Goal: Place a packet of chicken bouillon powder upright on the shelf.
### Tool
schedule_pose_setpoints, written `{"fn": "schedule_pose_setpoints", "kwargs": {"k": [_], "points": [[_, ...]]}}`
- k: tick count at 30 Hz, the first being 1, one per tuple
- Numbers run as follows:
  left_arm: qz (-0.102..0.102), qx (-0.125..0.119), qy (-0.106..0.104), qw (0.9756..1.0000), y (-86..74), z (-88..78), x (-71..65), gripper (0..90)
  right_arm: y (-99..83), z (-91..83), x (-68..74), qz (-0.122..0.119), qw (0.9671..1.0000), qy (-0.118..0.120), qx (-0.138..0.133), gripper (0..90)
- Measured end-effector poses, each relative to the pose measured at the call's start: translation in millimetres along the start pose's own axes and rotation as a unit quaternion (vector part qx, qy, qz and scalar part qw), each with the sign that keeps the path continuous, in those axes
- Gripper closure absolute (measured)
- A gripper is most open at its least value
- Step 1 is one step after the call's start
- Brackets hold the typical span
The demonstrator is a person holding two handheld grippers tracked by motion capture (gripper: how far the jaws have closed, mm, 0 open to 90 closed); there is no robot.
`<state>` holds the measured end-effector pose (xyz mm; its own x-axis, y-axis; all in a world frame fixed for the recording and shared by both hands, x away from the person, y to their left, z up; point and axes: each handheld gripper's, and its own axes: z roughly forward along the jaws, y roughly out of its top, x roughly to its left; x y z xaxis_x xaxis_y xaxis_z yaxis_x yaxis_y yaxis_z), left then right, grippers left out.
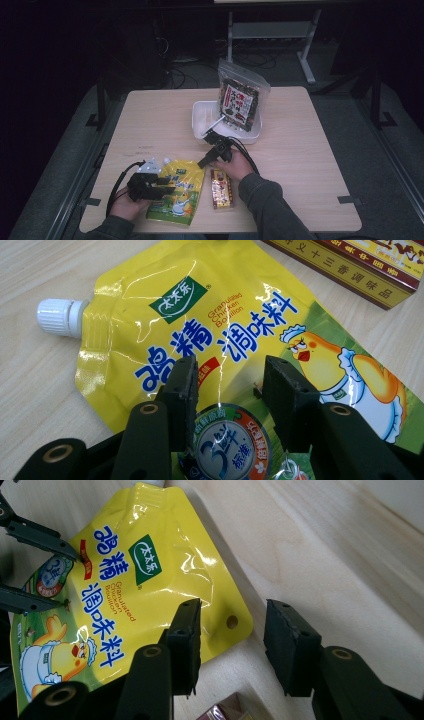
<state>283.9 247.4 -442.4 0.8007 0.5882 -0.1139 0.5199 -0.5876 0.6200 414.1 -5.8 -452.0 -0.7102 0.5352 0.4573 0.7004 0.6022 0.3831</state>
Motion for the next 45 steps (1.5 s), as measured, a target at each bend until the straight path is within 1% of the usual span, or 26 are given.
{"fn": "schedule_pose_setpoints", "kwargs": {"k": [5, 6, 8, 10, 12, 14, 17, 19, 20, 22, 24, 26, 29, 31, 33, 35, 37, 41, 42, 45], "points": [[-0.003, 0.001, 0.001, 1.0, -0.5, 0.9, 0.5, 56.9, 0.2, 1.6, 1.0, 0.004, 0.9998, 0.017, 0.0, 60.8], [-0.001, 0.002, 0.002, 1.0, -0.4, 0.8, 0.5, 56.8, 0.2, 1.5, 1.6, 0.002, 0.9999, 0.014, -0.001, 61.8], [-0.003, 0.001, 0.002, 1.0, -0.3, 1.1, 0.4, 56.7, 0.1, 0.5, 1.7, 0.001, 0.9999, 0.012, -0.003, 65.4], [-0.003, 0.002, 0.003, 1.0, -0.2, 1.3, 0.4, 56.5, -0.1, -1.2, 0.7, 0.004, 0.9999, 0.014, -0.007, 69.5], [-0.003, 0.002, 0.004, 1.0, -0.1, 1.6, 0.4, 56.1, -0.4, -1.8, 0.5, 0.002, 0.9999, 0.009, -0.005, 73.9], [-0.003, 0.003, 0.006, 1.0, 0.1, 1.6, 0.4, 56.0, -0.6, -1.6, 0.5, 0.002, 1.0, 0.005, 0.0, 76.4], [-0.005, 0.004, 0.007, 1.0, 0.2, 1.7, 0.5, 56.3, -1.4, -2.4, 0.4, 0.006, 0.9999, 0.009, -0.002, 83.4], [-0.005, 0.004, 0.009, 0.9999, 0.4, 1.8, 0.2, 56.3, -1.7, -3.8, 1.1, 0.004, 0.9999, 0.013, -0.004, 88.6], [-0.005, 0.003, 0.01, 0.9999, 0.5, 2.0, -0.1, 56.3, -1.8, -4.4, 1.6, 0.003, 0.9999, 0.015, -0.006, 89.4], [-0.004, 0.002, 0.012, 0.9999, 0.8, 1.6, -0.5, 56.1, -1.6, -5.3, 4.1, -0.002, 0.9999, 0.009, -0.006, 89.8], [-0.005, -0.004, 0.015, 0.9999, 1.1, -0.1, -1.2, 55.5, -1.7, -6.9, 6.9, -0.01, 0.9999, 0.003, -0.007, 89.9], [-0.006, -0.013, 0.016, 0.9998, 1.8, -3.4, -0.5, 53.9, -2.3, -10.1, 8.9, -0.014, 0.9998, 0.004, -0.012, 90.0], [-0.014, -0.025, 0.021, 0.9994, 2.7, -7.2, -0.4, 49.0, -3.5, -16.6, 13.4, -0.022, 0.9996, 0.003, -0.018, 90.0], [-0.024, -0.034, 0.023, 0.9989, 2.6, -8.5, 0.3, 43.8, -4.5, -21.3, 16.6, -0.029, 0.9994, 0.001, -0.021, 90.0], [-0.034, -0.04, 0.031, 0.9981, 2.9, -10.3, 1.6, 37.2, -6.0, -27.5, 19.0, -0.033, 0.9989, -0.001, -0.032, 90.0], [-0.042, -0.049, 0.03, 0.9974, 2.8, -13.0, 2.9, 34.9, -7.5, -34.6, 21.5, -0.036, 0.9984, -0.001, -0.045, 90.0], [-0.052, -0.057, 0.032, 0.9965, 2.7, -15.2, 4.4, 30.7, -8.8, -41.4, 24.4, -0.039, 0.9979, 0.001, -0.053, 90.0], [-0.069, -0.066, 0.033, 0.9949, 1.7, -17.4, 7.8, 24.6, -9.7, -55.3, 31.7, -0.049, 0.9965, -0.005, -0.067, 90.0], [-0.073, -0.066, 0.032, 0.9946, 1.5, -17.4, 8.0, 24.2, -10.1, -59.1, 32.8, -0.05, 0.9959, -0.005, -0.075, 90.0], [-0.072, -0.069, 0.032, 0.9945, 2.0, -18.1, 6.6, 22.7, -11.0, -69.1, 34.9, -0.053, 0.9948, -0.007, -0.087, 90.0]]}}
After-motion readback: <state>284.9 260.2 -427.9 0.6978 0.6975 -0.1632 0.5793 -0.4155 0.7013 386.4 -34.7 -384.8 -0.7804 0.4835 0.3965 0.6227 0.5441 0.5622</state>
